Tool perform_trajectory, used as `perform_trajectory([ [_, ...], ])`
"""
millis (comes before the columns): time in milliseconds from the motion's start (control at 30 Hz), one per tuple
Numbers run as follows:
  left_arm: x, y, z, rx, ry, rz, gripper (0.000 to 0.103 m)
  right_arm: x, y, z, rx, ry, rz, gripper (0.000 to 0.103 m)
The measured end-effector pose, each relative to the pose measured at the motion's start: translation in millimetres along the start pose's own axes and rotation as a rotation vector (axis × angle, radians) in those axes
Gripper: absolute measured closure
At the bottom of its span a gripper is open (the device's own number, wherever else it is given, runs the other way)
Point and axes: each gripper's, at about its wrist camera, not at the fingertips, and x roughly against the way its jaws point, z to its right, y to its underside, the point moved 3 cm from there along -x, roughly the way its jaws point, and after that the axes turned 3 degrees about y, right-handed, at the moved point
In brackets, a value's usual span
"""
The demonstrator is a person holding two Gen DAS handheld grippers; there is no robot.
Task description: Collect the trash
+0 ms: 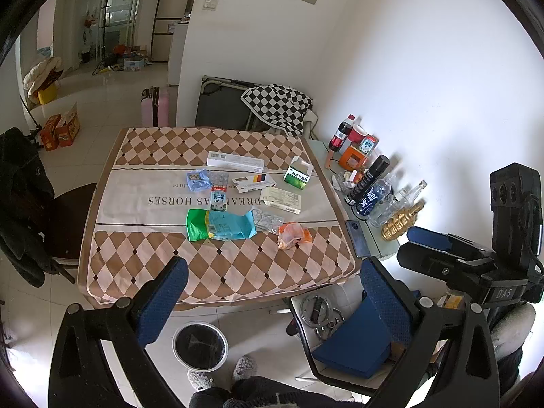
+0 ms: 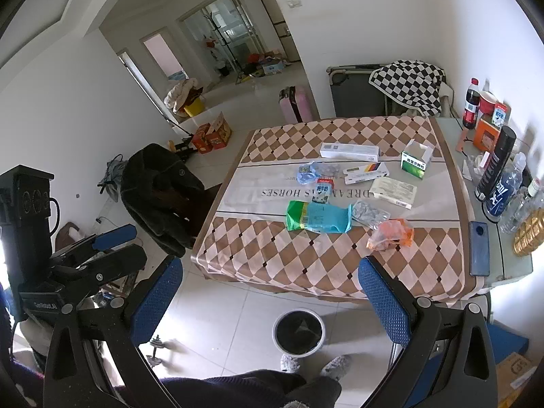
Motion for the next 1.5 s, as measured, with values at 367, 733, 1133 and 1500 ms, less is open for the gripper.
perform_trajectory([
  [367,-8,-9,4,0.0,0.001,0.003,0.0,-1,1,-1,0.003,0.0,0.003,0.0],
  [733,-7,-8,3,0.0,0.003,0.003,0.0,-4,1,-9,0.007,-0.001,0.002,0.0],
  [1133,-9,-9,4,-0.002,0.0,0.006,0.0,-6,0,-11,0.008,-0.003,0.002,0.0],
  [1500,-8,-11,3,-0.002,0.002,0.006,0.0,-6,0,-11,0.005,-0.004,0.002,0.0],
])
